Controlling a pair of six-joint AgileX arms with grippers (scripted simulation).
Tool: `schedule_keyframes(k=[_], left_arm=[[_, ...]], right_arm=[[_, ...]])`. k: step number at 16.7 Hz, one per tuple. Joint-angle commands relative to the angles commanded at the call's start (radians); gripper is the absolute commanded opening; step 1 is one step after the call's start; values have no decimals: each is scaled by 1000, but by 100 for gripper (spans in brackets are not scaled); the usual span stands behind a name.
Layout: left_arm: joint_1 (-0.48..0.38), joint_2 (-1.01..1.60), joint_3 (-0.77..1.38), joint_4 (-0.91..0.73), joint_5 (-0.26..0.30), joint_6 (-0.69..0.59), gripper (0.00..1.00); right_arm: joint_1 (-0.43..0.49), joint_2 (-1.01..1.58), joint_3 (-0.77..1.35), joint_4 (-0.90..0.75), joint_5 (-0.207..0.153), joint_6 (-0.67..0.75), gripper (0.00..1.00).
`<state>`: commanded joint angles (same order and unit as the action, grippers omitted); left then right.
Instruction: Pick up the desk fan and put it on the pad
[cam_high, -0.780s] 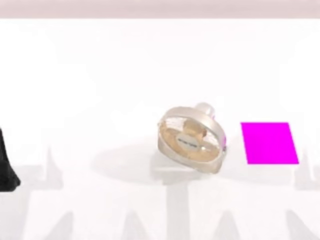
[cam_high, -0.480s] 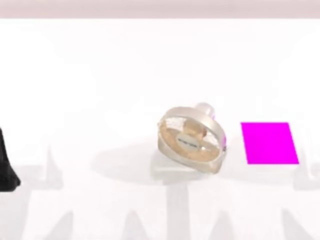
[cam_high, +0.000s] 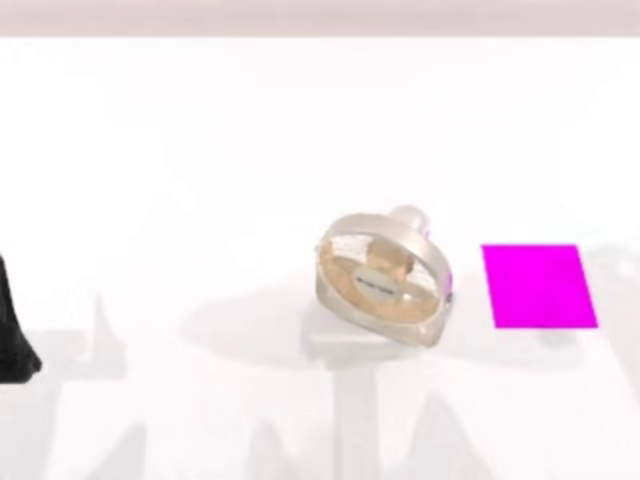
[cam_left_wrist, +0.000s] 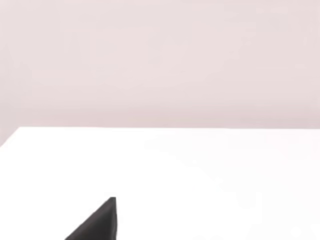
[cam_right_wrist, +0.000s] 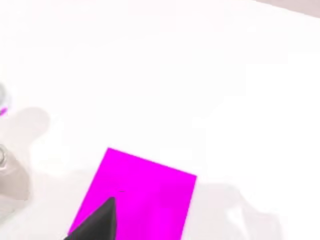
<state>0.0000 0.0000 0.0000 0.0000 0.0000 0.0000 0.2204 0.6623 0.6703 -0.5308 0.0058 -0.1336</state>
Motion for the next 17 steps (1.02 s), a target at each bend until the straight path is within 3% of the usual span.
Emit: schedule_keyframes(k=[11, 17], left_arm=[[0, 0, 0, 0, 0, 0, 100], [0, 0, 0, 0, 0, 0, 100]], right_arm=[[348, 1142, 1229, -774, -2, -192, 100], [464, 1520, 1584, -1055, -2, -260, 100]])
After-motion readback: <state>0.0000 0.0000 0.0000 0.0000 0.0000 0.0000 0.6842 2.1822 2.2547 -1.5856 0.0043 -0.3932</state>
